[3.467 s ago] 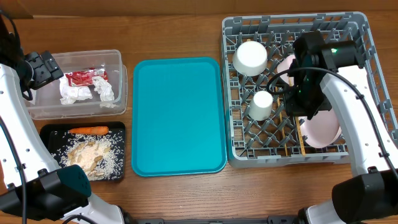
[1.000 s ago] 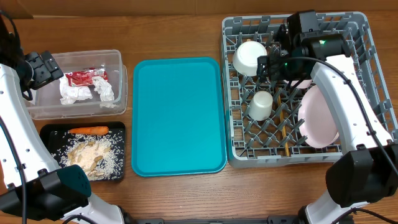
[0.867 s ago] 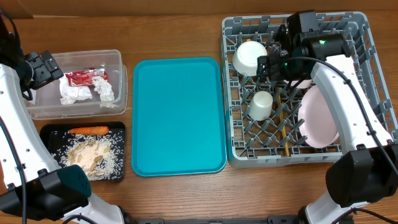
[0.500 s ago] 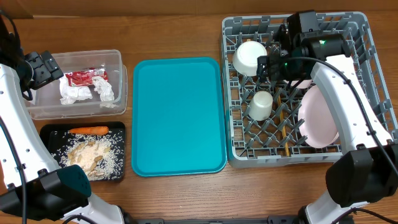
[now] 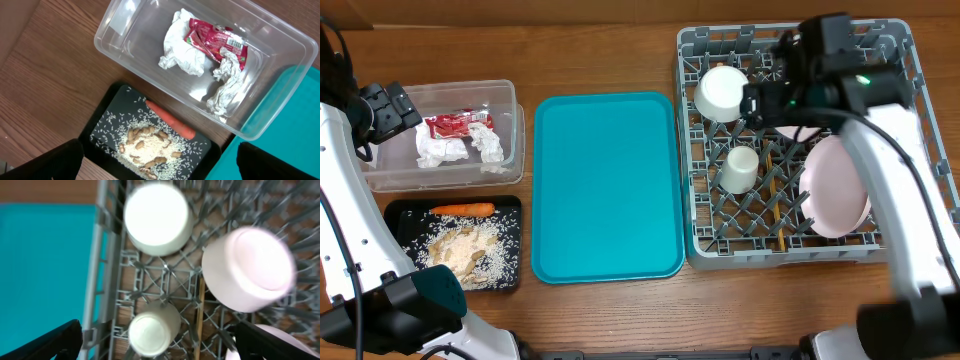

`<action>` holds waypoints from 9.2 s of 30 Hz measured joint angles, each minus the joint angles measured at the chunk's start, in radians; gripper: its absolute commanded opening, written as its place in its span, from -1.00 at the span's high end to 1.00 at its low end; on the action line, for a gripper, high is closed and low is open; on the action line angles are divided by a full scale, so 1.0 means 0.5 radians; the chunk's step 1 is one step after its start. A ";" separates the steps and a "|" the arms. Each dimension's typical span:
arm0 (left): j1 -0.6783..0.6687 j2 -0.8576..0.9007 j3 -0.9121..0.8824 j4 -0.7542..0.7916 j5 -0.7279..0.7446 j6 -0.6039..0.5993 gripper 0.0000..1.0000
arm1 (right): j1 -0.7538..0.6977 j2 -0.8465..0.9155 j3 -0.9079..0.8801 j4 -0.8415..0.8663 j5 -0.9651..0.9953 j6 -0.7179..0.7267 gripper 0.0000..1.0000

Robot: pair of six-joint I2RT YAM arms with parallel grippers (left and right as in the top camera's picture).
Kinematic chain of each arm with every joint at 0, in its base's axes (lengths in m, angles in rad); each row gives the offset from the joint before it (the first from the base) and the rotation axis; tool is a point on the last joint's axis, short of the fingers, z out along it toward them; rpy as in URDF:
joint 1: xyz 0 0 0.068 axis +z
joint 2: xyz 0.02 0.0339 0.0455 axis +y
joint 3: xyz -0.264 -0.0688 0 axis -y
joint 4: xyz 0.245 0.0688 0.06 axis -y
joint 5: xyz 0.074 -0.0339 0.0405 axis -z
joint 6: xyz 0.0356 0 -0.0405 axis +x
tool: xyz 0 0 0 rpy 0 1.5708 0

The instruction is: Sort waste into correct bins and load items into the dishwasher

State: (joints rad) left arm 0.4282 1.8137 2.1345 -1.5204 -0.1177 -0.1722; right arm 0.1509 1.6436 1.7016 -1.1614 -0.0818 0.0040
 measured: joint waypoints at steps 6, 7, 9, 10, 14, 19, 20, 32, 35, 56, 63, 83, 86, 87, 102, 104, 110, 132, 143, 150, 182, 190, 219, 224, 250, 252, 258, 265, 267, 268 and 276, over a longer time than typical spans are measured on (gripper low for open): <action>0.000 0.000 0.000 -0.001 0.001 0.000 -1.00 | 0.000 -0.489 0.002 0.008 0.002 0.000 -1.00; 0.000 0.000 0.000 0.000 0.001 0.000 -1.00 | 0.000 -0.549 0.002 0.008 0.003 0.000 -1.00; 0.000 0.000 0.000 -0.001 0.001 0.000 -0.99 | 0.000 -0.684 0.004 0.010 0.011 -0.001 -1.00; 0.000 0.000 0.000 0.000 0.001 0.000 -1.00 | 0.000 -0.727 0.005 0.011 0.018 -0.001 -1.00; 0.000 0.000 0.000 -0.001 0.000 0.000 -1.00 | 0.000 -0.900 0.004 0.008 0.040 -0.003 -1.00; 0.000 0.000 0.000 -0.001 0.000 0.000 -1.00 | 0.000 -1.120 0.005 -0.014 0.047 -0.008 -1.00; 0.000 0.000 0.000 0.000 0.001 0.000 -1.00 | 0.000 -1.175 0.005 -0.021 0.046 -0.008 -1.00; 0.000 0.000 0.000 -0.001 0.001 0.000 -1.00 | -0.001 -1.929 -0.372 -0.019 0.060 -0.008 -1.00; 0.000 0.000 0.000 0.000 0.001 0.000 -1.00 | -0.008 -2.067 -0.581 -0.002 0.060 -0.008 -1.00; 0.000 0.000 0.000 -0.001 -0.001 0.000 -1.00 | -0.168 -3.111 -2.580 1.630 -0.050 -0.008 -1.00; 0.000 0.000 0.000 -0.001 -0.001 0.000 -1.00 | -0.172 -3.256 -3.033 2.138 -0.082 -0.008 -1.00; 0.000 0.000 0.000 -0.001 0.000 0.000 -1.00 | -0.167 -3.259 -3.366 2.327 -0.012 -0.009 -1.00; 0.000 0.000 0.000 -0.001 -0.001 0.000 -1.00 | -0.166 -3.259 -3.366 2.200 -0.005 -0.009 -1.00; 0.000 0.000 0.000 -0.001 -0.001 0.000 -1.00 | -0.166 -3.259 -3.366 2.176 -0.004 -0.010 -1.00; 0.000 0.000 0.000 -0.001 -0.001 0.000 -1.00 | -0.171 -3.259 -3.366 2.160 0.005 -0.285 -1.00; 0.000 0.000 0.000 -0.001 -0.001 0.000 -0.99 | -0.198 -3.259 -3.366 2.158 0.003 -0.270 -1.00; 0.000 0.000 0.000 -0.001 -0.001 0.000 -1.00 | -0.315 -3.259 -3.366 2.159 0.003 -0.165 -1.00; 0.000 0.000 0.000 -0.001 -0.001 0.000 -1.00 | -0.316 -3.259 -3.366 2.159 0.004 -0.122 -1.00; 0.000 0.000 0.000 -0.001 -0.001 0.000 -1.00 | -0.316 -3.259 -3.366 2.159 0.005 -0.119 -1.00; 0.000 0.000 0.000 -0.001 -0.001 0.000 -1.00 | -0.316 -3.259 -3.366 2.160 0.004 -0.120 -1.00; -0.557 -1.270 -0.040 -0.002 -0.007 0.000 -1.00 | -0.316 -3.259 -3.366 2.158 0.004 -0.120 -1.00; -0.557 -1.624 -0.547 -0.008 -0.009 0.000 -1.00 | -0.316 -3.259 -3.366 2.160 0.004 -0.120 -1.00; -0.557 -2.620 -3.436 2.540 0.601 -0.002 -0.99 | -0.316 -3.260 -3.366 2.160 0.002 -0.120 -1.00; -0.570 -2.783 -3.741 2.744 0.648 -0.001 -1.00 | -0.316 -3.260 -3.366 2.159 0.002 -0.120 -1.00; -0.784 -3.336 -4.246 2.914 0.549 0.056 -0.99 | -0.316 -3.260 -3.366 2.159 0.002 -0.119 -1.00; -0.820 -3.371 -4.246 2.914 0.538 0.101 -1.00 | -0.316 -3.260 -3.366 2.158 0.003 -0.120 -1.00; -0.832 -3.480 -4.246 2.910 0.516 0.170 -1.00 | -0.316 -3.260 -3.366 2.160 0.002 -0.120 -1.00; -0.832 -3.593 -4.246 2.908 0.504 0.303 -0.99 | -0.316 -3.260 -3.366 2.158 0.003 -0.120 -1.00; -0.832 -3.594 -4.246 2.907 0.492 0.321 -0.99 | -0.316 -3.260 -3.366 2.158 0.003 -0.120 -1.00; -0.832 -3.594 -4.246 2.907 0.488 0.332 -0.99 | -0.316 -3.260 -3.366 2.159 0.003 -0.120 -1.00; -0.832 -3.594 -4.246 2.896 0.412 0.343 -0.99 | -0.316 -3.260 -3.366 2.159 0.003 -0.120 -1.00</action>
State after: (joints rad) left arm 0.0124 0.0166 0.0116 -0.0723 0.0883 -0.0006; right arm -0.0071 0.0135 0.0185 -0.0818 -0.0803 -0.0559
